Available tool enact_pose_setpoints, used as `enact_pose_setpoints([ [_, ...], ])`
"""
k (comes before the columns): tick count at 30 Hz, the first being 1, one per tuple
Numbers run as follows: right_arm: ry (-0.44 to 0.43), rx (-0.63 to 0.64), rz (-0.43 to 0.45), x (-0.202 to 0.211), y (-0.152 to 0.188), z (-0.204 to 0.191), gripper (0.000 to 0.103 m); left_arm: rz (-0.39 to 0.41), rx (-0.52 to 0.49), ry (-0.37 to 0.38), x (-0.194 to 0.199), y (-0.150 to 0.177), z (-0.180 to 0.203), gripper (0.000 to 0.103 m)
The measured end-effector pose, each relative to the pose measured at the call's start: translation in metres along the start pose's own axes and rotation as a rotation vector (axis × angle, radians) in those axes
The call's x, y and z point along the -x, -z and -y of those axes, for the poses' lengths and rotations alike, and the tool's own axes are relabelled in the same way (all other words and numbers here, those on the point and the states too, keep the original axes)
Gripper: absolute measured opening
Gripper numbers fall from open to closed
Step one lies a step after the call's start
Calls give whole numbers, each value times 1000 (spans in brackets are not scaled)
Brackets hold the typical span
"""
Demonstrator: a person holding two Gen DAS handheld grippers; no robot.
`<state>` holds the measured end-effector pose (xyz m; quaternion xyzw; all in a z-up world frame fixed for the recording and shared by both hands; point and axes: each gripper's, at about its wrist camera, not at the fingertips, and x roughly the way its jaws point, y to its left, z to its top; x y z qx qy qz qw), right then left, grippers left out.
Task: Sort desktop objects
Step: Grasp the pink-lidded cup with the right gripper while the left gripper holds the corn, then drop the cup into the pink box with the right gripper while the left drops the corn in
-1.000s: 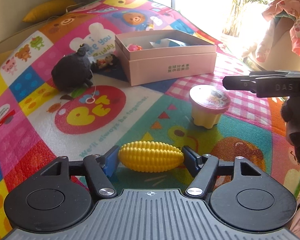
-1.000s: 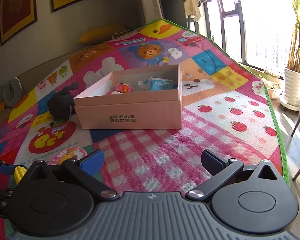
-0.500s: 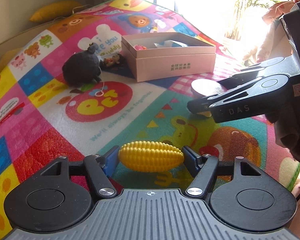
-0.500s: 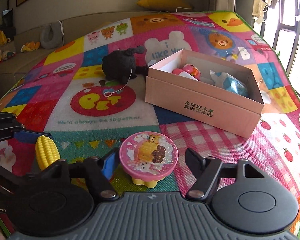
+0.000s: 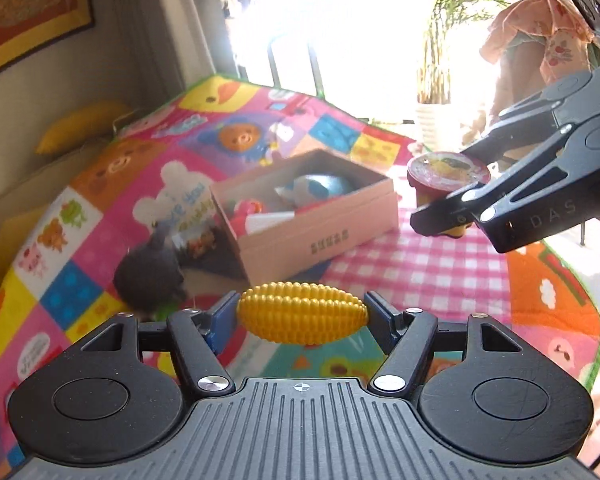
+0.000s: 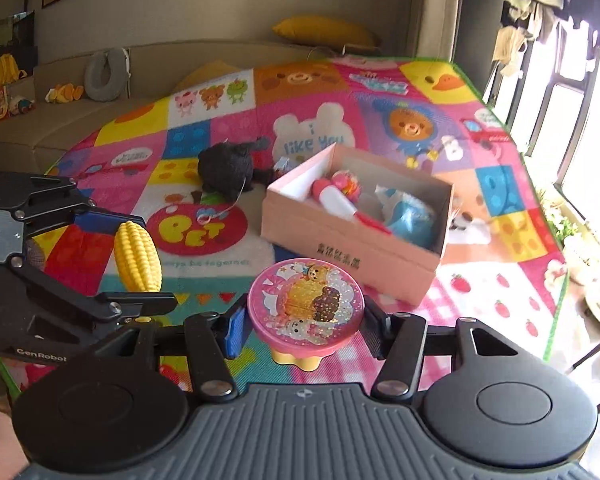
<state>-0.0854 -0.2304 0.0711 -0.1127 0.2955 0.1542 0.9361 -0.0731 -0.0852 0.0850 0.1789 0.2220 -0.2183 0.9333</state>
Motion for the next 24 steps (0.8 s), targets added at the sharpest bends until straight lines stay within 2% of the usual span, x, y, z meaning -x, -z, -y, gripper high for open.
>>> enact_pose_setpoints([
  [3,52,-10,105,17,-29,19,56,51,-83,-18,-18,-31,3,73],
  [6,71,-58,173,18,-62,45,56,78,-105,-29,-46,-58,0,73],
  [9,73,-120,192,-1,-90,70,56,95,-84,-30,-78,-76,-8,73],
  [12,69,-166,174,-38,-115,89,56,85,-20,-18,-112,-86,-20,73],
  [14,55,-187,163,-69,-130,98,56,56,38,5,-131,-86,-31,76],
  [17,86,-208,144,-104,-140,104,69,29,121,-16,-136,-69,-49,93],
  [18,96,-217,141,-109,-140,106,70,30,131,-27,-133,-59,-54,96],
  [21,90,-222,128,-122,-130,111,73,-7,146,-53,-126,-31,-65,96],
  [24,115,-216,94,-134,-122,114,73,-49,194,-46,-123,-7,-76,96],
])
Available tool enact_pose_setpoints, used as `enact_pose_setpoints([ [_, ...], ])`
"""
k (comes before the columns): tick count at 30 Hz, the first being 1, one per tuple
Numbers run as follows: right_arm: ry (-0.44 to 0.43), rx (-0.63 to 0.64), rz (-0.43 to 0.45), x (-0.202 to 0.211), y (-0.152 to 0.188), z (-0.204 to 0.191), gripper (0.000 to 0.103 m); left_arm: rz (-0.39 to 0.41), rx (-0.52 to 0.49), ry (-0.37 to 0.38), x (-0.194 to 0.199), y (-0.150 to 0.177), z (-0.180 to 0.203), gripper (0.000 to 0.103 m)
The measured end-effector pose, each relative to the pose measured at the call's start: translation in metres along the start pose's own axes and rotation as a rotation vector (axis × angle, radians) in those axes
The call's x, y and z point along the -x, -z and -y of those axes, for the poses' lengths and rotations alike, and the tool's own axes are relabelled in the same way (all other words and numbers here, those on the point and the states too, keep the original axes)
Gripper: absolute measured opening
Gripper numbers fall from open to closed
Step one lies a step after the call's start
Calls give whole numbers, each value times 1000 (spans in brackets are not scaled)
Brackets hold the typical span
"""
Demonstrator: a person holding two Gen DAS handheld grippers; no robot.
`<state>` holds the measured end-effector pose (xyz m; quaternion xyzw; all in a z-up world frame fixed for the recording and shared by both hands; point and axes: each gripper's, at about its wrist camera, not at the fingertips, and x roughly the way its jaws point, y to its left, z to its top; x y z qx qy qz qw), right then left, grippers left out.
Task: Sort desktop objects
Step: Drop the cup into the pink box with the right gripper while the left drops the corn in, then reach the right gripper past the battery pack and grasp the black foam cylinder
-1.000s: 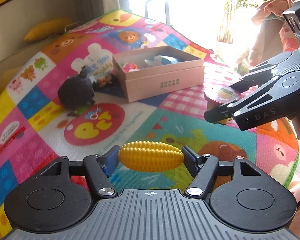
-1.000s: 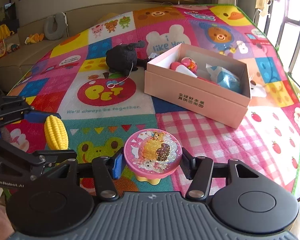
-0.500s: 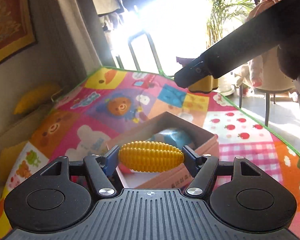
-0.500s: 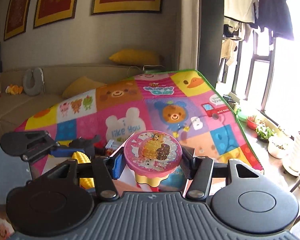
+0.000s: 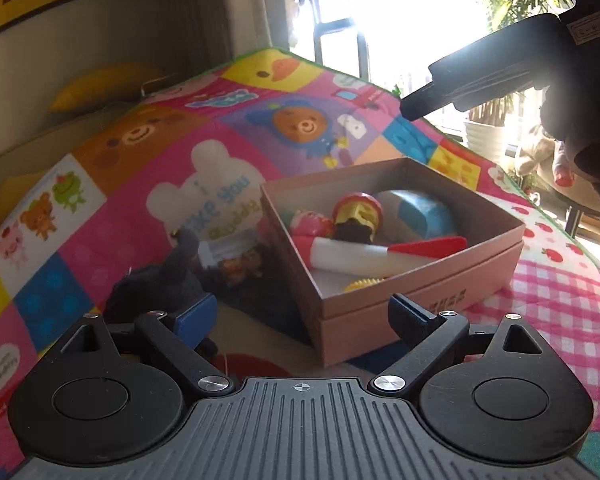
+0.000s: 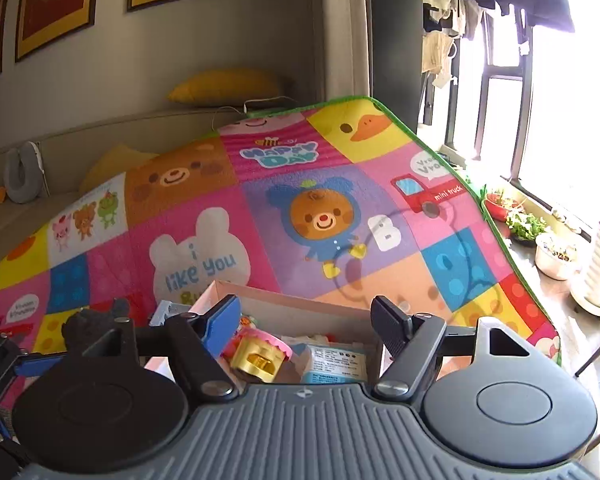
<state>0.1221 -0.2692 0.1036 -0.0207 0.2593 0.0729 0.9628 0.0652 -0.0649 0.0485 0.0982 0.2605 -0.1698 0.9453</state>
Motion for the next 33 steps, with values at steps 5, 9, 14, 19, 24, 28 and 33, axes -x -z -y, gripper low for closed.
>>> enact_pose_setpoints([
  [5,4,15,-79,-17,11,-11,73,-38,79,-30,12,26,-23,101],
  [9,-50,62,-109,-23,10,-42,73,-43,116,-94,23,42,-42,102],
  [14,-136,165,-191,-47,-4,-105,44,-22,206,-145,29,60,-69,102],
  [19,-148,175,-316,-103,-21,-150,42,12,315,-90,34,71,-86,102],
  [24,-80,147,-435,-173,-29,-173,42,28,372,-45,35,74,-94,103],
  [28,0,148,-490,-217,-23,-185,42,39,450,-25,36,78,-105,103],
  [33,-30,103,-536,-228,-21,-190,30,55,471,-21,39,80,-108,103],
])
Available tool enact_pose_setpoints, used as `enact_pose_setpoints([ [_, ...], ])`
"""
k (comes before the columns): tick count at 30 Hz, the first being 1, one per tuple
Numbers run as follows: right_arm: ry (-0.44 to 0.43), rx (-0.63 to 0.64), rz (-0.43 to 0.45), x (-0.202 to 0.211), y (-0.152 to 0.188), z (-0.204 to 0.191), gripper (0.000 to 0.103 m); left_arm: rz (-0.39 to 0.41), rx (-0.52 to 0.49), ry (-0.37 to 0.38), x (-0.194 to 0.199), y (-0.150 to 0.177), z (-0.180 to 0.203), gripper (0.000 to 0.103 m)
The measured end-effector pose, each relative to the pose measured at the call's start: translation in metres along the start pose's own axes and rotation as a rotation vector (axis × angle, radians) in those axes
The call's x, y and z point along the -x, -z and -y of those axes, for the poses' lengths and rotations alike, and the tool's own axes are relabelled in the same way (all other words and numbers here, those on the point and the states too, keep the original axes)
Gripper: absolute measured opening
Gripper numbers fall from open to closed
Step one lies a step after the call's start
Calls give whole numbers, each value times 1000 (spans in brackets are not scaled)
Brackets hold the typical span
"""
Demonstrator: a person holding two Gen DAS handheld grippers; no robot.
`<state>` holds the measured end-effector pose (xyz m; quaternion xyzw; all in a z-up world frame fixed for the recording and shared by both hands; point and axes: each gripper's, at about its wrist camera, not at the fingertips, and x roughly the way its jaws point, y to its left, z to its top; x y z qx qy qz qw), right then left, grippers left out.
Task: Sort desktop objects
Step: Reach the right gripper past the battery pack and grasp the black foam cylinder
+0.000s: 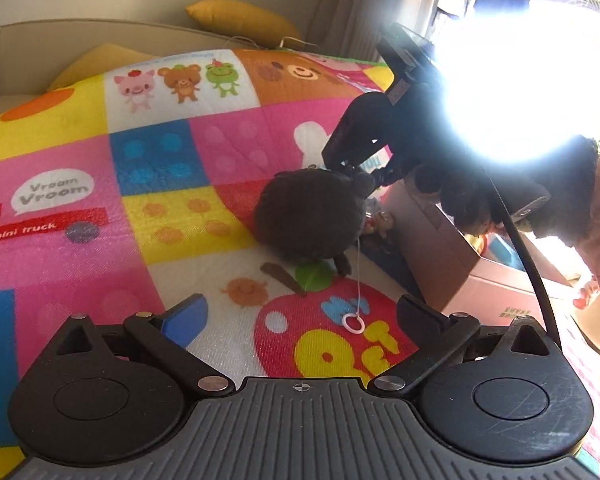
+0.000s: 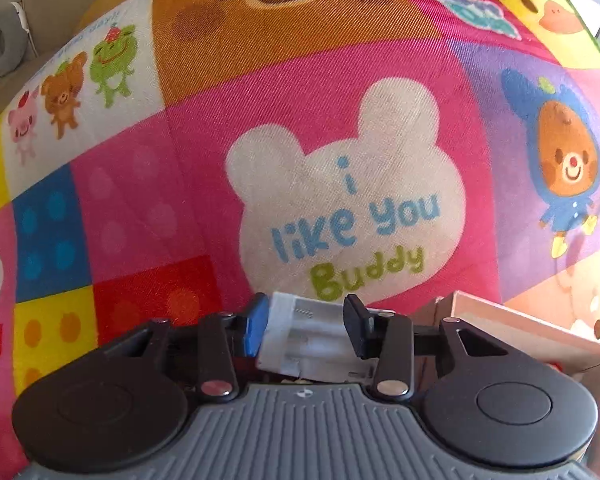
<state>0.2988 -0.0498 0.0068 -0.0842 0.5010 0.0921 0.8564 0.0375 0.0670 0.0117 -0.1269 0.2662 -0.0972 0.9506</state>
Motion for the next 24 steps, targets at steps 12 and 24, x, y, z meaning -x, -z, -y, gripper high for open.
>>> enact_pose_setpoints([
  [12,-211,-33,-105,40,55,-6,27,-22,-135,-30,18,9,17,103],
  [24,-226,225,104,126,150,-10,27,-70,-230,-102,35,17,29,103],
])
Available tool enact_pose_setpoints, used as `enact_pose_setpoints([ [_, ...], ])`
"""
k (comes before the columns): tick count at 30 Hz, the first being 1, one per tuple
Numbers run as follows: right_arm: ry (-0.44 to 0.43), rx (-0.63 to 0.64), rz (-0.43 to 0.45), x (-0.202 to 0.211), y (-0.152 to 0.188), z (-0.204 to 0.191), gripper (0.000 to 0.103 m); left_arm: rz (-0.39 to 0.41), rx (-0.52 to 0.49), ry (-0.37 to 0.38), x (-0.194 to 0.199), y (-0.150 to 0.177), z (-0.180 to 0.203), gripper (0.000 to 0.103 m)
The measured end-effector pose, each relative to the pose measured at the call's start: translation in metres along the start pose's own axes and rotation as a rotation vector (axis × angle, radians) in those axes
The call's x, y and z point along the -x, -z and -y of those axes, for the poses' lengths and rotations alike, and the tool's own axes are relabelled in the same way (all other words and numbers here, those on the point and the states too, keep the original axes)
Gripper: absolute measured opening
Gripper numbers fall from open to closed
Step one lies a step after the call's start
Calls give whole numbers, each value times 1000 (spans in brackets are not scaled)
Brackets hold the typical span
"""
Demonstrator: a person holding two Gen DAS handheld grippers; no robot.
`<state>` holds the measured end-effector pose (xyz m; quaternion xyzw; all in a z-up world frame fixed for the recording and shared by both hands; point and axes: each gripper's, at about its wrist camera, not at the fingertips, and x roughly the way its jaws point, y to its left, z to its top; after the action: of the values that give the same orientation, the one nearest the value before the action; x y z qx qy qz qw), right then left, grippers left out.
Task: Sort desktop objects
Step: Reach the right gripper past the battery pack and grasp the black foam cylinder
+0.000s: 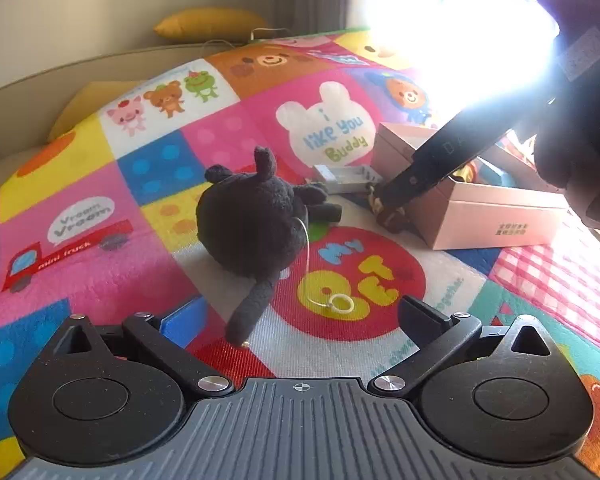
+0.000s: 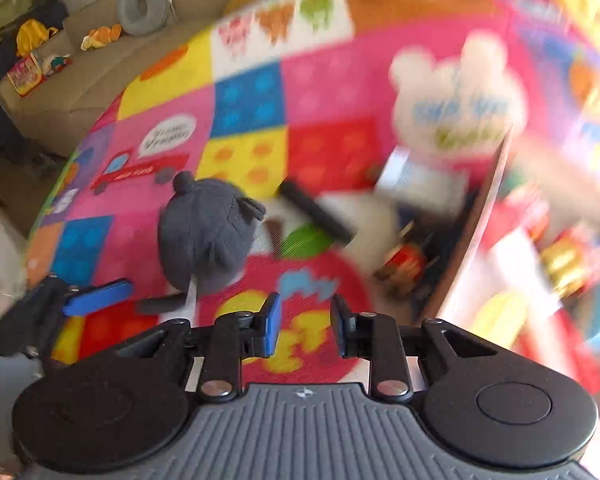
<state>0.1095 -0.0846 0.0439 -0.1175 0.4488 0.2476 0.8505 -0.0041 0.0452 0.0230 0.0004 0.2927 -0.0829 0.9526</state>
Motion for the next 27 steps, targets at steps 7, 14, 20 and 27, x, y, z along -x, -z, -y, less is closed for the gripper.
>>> enact_pose_setpoints([
  [7,284,304,140,0,14,-19,35,20,2,-30,1,-4,2,103],
  [14,411,386,109,-49,6,-35,41,11,69,-59,4,2,-19,103],
  [20,151,258,164,-40,-12,-34,41,23,89,-33,10,4,-27,103],
  [27,83,202,82,-73,-32,-31,40,33,111,-41,16,4,-36,103],
])
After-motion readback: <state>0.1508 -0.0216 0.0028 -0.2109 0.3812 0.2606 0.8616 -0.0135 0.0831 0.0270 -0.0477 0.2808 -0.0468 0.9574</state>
